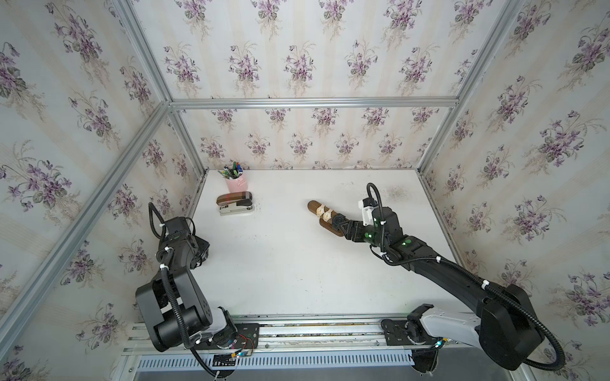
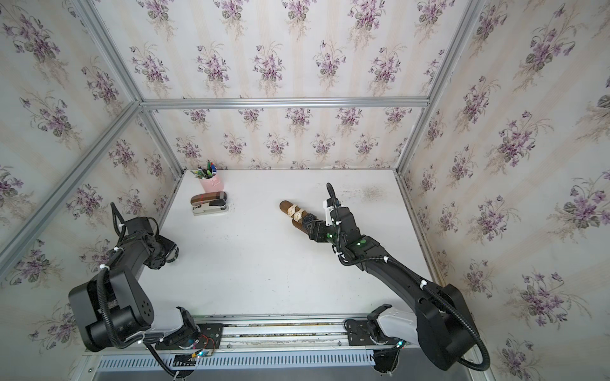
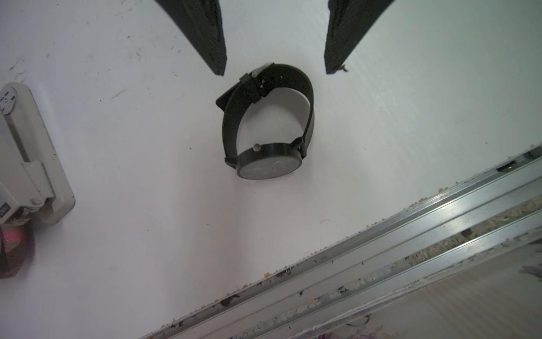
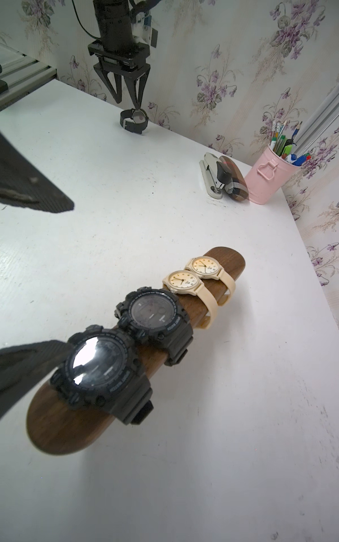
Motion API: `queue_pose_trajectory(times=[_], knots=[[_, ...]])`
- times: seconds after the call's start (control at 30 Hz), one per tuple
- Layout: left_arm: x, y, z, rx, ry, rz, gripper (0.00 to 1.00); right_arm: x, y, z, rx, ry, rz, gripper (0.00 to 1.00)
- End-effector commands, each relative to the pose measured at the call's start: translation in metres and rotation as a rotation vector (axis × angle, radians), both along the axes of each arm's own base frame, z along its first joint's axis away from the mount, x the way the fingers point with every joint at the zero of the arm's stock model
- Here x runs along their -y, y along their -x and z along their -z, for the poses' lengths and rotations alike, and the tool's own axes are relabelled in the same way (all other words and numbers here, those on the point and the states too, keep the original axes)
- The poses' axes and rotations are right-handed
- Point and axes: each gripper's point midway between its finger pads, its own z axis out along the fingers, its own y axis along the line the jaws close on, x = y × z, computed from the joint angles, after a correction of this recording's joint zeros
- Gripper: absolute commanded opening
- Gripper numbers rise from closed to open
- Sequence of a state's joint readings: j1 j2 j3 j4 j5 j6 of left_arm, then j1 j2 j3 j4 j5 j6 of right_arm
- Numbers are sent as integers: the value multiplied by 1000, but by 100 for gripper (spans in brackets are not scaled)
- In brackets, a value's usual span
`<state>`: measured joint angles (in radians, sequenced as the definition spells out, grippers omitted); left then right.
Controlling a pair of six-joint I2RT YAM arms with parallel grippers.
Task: Place watch on stand
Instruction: Pick up the watch at the center of the board.
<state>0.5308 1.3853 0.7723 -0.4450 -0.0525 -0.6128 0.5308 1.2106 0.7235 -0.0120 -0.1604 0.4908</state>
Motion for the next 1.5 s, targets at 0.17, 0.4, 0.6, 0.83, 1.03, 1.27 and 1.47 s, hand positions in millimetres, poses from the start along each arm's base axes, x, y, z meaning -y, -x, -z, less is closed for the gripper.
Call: queue_pose_trajectory(times=[0.17,0.4,0.6,0.83,1.03,1.27,1.47], knots=[[-11,3,20,-3,75,-74,56,9,2,-8,26,13,28,70],[-12,-2,30,16,138,-85,40,15,8,-10,41,24,35,70],[-10,-5,39,7,171,-76,28,17,11,-11,47,26,37,70],[0,-13,35,34,173,-38,7,18,11,-15,53,17,42,70],[32,-36,6,114,117,100,3,22,12,-18,54,2,68,70],[85,-48,-78,285,-83,334,2,16,21,-25,42,-62,78,70],[174,-52,-138,456,-142,611,2,-2,33,-38,45,-157,73,68]])
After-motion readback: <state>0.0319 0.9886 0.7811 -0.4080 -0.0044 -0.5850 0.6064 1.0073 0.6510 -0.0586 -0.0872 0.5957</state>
